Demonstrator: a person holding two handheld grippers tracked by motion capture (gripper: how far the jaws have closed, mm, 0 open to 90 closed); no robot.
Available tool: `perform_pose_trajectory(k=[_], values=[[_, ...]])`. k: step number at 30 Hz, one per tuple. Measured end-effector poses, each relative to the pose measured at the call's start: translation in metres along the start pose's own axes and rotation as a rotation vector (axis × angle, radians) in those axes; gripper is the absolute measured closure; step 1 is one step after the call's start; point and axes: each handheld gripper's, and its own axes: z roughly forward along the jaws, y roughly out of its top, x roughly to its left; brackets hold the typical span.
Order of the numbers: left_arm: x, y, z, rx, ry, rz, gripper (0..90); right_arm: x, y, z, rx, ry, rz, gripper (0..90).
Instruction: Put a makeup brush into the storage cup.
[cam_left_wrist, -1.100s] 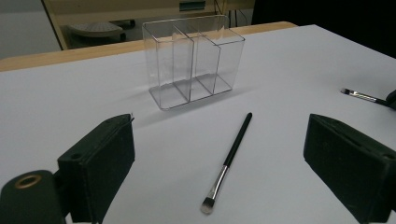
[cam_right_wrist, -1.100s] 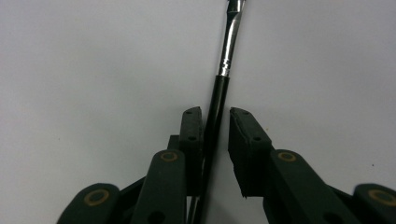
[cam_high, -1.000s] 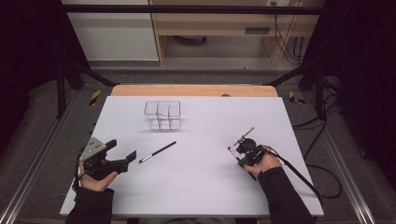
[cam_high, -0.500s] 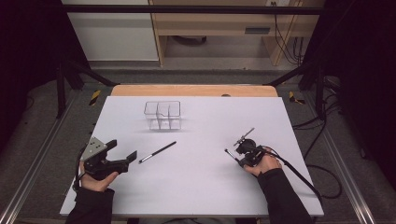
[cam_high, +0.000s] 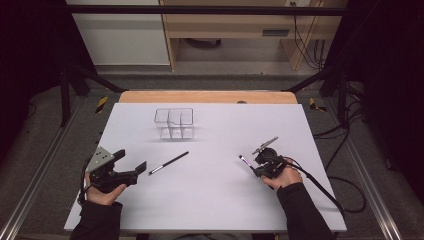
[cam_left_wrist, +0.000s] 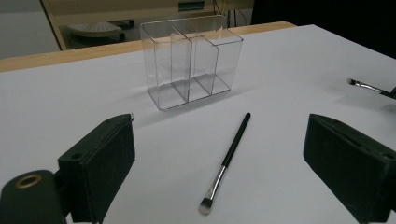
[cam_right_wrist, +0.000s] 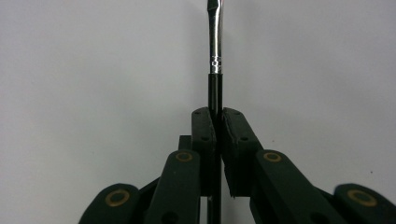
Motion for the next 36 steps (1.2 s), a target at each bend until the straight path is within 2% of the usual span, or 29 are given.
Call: perform_pose_trajectory(k=[1, 4, 5, 7, 9, 11, 12, 15, 17, 19, 20, 22, 23, 24, 25, 27, 29, 36], values=[[0.000, 0.000, 0.000, 0.000, 0.000, 0.000, 8.5, 0.000, -0.001, -0.004, -0.035, 0.010, 0.005, 84.2], [-0.001, 0.000, 0.000, 0.002, -0.002, -0.001, 8.4, 0.001, -0.001, -0.007, -0.062, 0.011, 0.010, 84.2], [-0.001, 0.000, 0.000, 0.001, -0.005, -0.002, 8.4, 0.002, -0.002, -0.010, -0.099, 0.018, 0.032, 84.2], [-0.001, 0.000, 0.000, 0.000, -0.006, -0.002, 8.5, 0.002, -0.002, -0.012, -0.115, 0.019, 0.030, 84.2], [-0.002, 0.001, 0.000, -0.003, -0.008, -0.003, 8.5, 0.004, -0.004, -0.016, -0.171, 0.028, 0.051, 84.2], [-0.002, 0.001, 0.000, -0.003, -0.009, -0.002, 8.5, 0.003, -0.005, -0.016, -0.187, 0.030, 0.039, 84.2], [-0.003, 0.001, 0.000, -0.004, -0.010, -0.002, 8.5, 0.005, -0.006, -0.018, -0.231, 0.043, 0.051, 84.2], [-0.004, 0.002, 0.000, -0.006, -0.013, -0.002, 8.4, 0.007, -0.006, -0.018, -0.261, 0.048, 0.054, 84.2], [-0.005, 0.002, 0.000, -0.006, -0.014, 0.000, 8.4, 0.009, -0.007, -0.020, -0.317, 0.064, 0.053, 84.2], [-0.005, 0.002, 0.000, -0.007, -0.015, 0.000, 8.5, 0.010, -0.008, -0.021, -0.325, 0.066, 0.060, 84.2], [-0.006, 0.002, 0.000, -0.006, -0.017, 0.000, 8.5, 0.010, -0.008, -0.023, -0.354, 0.072, 0.068, 84.2], [-0.007, 0.002, 0.001, -0.006, -0.022, -0.003, 8.5, 0.010, -0.009, -0.023, -0.367, 0.072, 0.063, 84.2], [-0.008, 0.002, 0.001, -0.007, -0.031, -0.004, 8.5, 0.011, -0.010, -0.024, -0.394, 0.073, 0.057, 84.1], [-0.008, 0.002, 0.001, -0.007, -0.031, -0.004, 8.5, 0.011, -0.010, -0.024, -0.394, 0.073, 0.057, 84.1], [-0.009, 0.002, 0.002, -0.010, -0.035, -0.006, 8.6, 0.012, -0.010, -0.025, -0.422, 0.077, 0.057, 84.2], [-0.010, 0.003, 0.002, -0.012, -0.039, -0.006, 8.6, 0.012, -0.010, -0.025, -0.431, 0.078, 0.062, 84.1], [-0.012, 0.003, 0.003, -0.015, -0.046, -0.011, 8.8, 0.012, -0.011, -0.026, -0.466, 0.088, 0.051, 84.2], [-0.019, 0.005, 0.006, -0.020, -0.065, -0.011, 9.2, 0.015, -0.009, -0.024, -0.483, 0.121, 0.044, 84.2]])
